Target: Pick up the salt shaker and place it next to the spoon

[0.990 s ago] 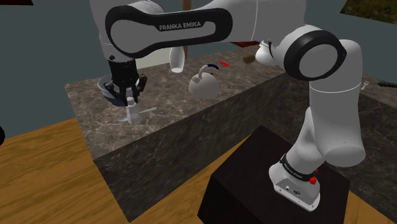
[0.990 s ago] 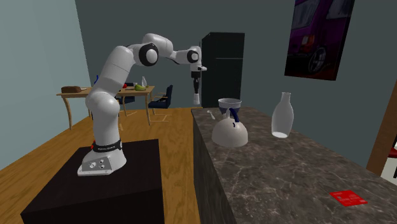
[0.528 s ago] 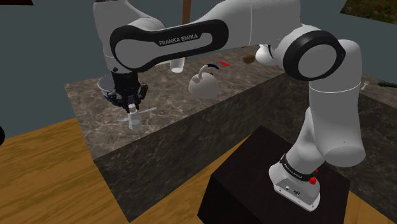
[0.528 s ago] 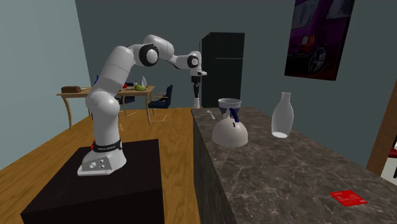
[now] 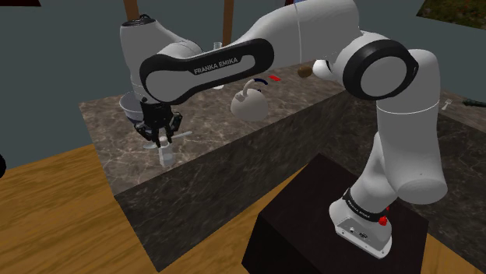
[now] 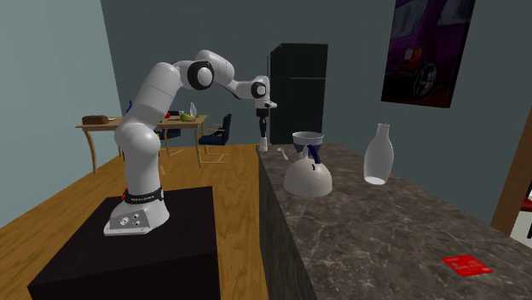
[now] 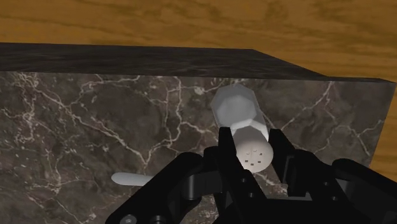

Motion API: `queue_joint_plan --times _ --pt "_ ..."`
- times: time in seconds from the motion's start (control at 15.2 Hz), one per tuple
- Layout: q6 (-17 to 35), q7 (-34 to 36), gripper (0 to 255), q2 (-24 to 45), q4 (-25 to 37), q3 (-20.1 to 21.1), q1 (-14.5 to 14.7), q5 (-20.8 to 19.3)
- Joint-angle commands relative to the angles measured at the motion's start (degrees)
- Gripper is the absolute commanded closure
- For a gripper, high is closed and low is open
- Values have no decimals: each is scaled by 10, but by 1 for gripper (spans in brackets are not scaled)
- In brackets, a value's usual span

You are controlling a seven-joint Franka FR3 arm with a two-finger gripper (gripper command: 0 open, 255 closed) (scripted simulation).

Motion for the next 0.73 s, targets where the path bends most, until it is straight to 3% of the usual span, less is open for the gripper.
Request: queue_joint_plan --times 0.0,0.33,0.4,0.66 --pt "3 0 255 0 -2 0 0 0" --pt "3 0 255 0 -2 0 0 0" --pt "3 0 0 0 -2 0 0 0" --pt "3 0 0 0 -2 0 0 0"
